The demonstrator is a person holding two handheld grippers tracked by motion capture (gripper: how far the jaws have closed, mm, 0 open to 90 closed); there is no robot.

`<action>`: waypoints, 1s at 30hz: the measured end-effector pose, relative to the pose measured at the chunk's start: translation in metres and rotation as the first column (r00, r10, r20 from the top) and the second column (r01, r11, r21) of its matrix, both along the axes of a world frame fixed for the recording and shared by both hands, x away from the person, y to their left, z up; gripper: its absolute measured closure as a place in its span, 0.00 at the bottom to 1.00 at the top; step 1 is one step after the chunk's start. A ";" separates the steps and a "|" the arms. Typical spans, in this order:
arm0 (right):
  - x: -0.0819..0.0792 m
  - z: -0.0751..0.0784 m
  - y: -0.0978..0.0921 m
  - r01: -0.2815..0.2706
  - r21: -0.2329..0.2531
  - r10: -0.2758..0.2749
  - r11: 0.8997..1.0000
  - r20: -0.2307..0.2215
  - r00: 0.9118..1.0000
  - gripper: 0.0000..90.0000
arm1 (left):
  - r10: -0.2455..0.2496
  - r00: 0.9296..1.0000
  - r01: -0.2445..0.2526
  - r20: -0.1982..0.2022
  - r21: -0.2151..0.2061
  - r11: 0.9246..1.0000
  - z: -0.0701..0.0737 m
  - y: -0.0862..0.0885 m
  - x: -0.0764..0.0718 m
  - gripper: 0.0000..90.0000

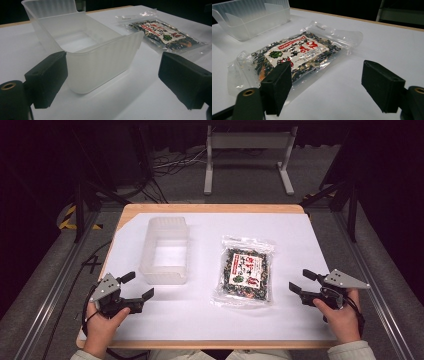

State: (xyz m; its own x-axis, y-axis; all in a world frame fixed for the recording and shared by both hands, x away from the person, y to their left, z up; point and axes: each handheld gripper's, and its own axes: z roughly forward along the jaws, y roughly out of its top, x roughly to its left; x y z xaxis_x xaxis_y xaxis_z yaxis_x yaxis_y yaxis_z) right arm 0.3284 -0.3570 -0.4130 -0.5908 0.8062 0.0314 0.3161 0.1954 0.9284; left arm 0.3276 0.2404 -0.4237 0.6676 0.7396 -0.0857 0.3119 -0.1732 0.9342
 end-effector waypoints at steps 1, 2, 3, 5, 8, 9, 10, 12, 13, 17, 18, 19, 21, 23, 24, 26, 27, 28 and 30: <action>0.000 0.001 0.000 0.002 0.003 -0.002 1.000 0.000 1.000 0.28 | 0.002 1.000 -0.002 -0.003 0.006 1.000 0.000 0.000 0.000 0.11; 0.001 0.001 0.000 0.000 0.002 0.000 1.000 0.003 1.000 0.28 | 0.004 1.000 -0.004 -0.004 0.011 1.000 -0.001 -0.001 0.001 0.11; 0.002 0.002 0.000 0.002 0.006 -0.002 1.000 0.003 1.000 0.28 | 0.004 1.000 -0.004 -0.007 0.013 1.000 -0.001 -0.001 0.001 0.11; 0.004 0.005 0.001 0.000 0.008 0.000 1.000 0.007 1.000 0.28 | 0.009 1.000 -0.009 -0.007 0.013 1.000 -0.001 -0.001 0.001 0.11; 0.008 0.011 0.003 -0.007 0.006 0.007 1.000 0.012 1.000 0.28 | 0.013 1.000 -0.013 -0.008 0.008 1.000 -0.002 -0.001 0.001 0.11; 0.009 0.013 0.004 -0.012 0.003 0.012 1.000 0.013 1.000 0.28 | 0.018 1.000 -0.018 -0.011 0.010 1.000 -0.002 -0.001 0.001 0.11; 0.011 0.014 0.006 -0.018 -0.005 0.018 1.000 0.017 1.000 0.28 | 0.019 1.000 -0.019 -0.014 0.015 1.000 -0.002 -0.002 0.001 0.11; 0.016 0.019 0.009 -0.019 -0.009 0.019 1.000 0.019 1.000 0.28 | 0.020 1.000 -0.020 -0.012 0.020 1.000 -0.002 -0.002 0.000 0.11; 0.018 0.021 0.010 -0.022 -0.010 0.022 1.000 0.019 1.000 0.28 | 0.020 1.000 -0.020 -0.012 0.020 1.000 -0.002 -0.002 0.000 0.11; 0.026 0.029 0.014 -0.034 0.007 0.034 0.999 0.024 0.999 0.28 | 0.022 1.000 -0.022 -0.012 0.012 1.000 -0.004 -0.003 0.001 0.11; 0.026 0.029 0.014 -0.034 0.007 0.034 0.999 0.024 0.999 0.28 | 0.021 1.000 -0.021 -0.015 0.014 1.000 -0.004 -0.002 0.001 0.11; 0.030 0.033 0.017 -0.043 0.001 0.043 0.999 0.019 0.999 0.28 | 0.022 1.000 -0.022 -0.014 0.013 1.000 -0.004 -0.002 0.001 0.11; 0.032 0.035 0.018 -0.047 -0.004 0.047 0.999 0.017 0.999 0.28 | 0.024 1.000 -0.024 -0.011 0.012 1.000 -0.004 -0.001 0.001 0.11; 0.038 0.039 0.021 -0.051 -0.021 0.051 0.999 0.017 0.999 0.28 | 0.026 1.000 -0.026 -0.012 0.014 1.000 -0.005 -0.001 0.001 0.11; 0.039 0.040 0.022 -0.051 -0.018 0.051 0.999 0.015 0.999 0.28 | 0.027 1.000 -0.027 -0.012 0.014 1.000 -0.005 -0.001 0.000 0.11; 0.042 0.041 0.023 -0.051 -0.017 0.051 0.999 0.015 0.999 0.28 | 0.028 1.000 -0.028 -0.010 0.014 1.000 -0.005 -0.002 0.000 0.11; 0.046 0.043 0.024 -0.053 -0.008 0.053 0.999 0.015 0.998 0.28 | 0.027 1.000 -0.026 -0.010 0.018 0.999 -0.005 -0.002 0.000 0.11; 0.050 0.044 0.025 -0.052 -0.011 0.052 0.999 0.015 0.999 0.28 | 0.031 1.000 -0.031 -0.001 0.030 0.999 -0.005 -0.002 0.000 0.11; 0.056 0.045 0.029 -0.052 -0.021 0.053 0.998 0.021 0.998 0.28 | 0.046 0.999 -0.046 0.002 0.046 0.998 -0.005 -0.002 0.000 0.11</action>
State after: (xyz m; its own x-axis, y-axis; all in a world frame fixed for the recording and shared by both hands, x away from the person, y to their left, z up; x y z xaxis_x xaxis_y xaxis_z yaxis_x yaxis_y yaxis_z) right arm 0.3842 -0.3282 -0.3681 -0.6326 0.7744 0.0024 0.2852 0.2300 0.9305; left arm 0.3273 0.2387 -0.4282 0.6330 0.7725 -0.0503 0.3192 -0.2012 0.9261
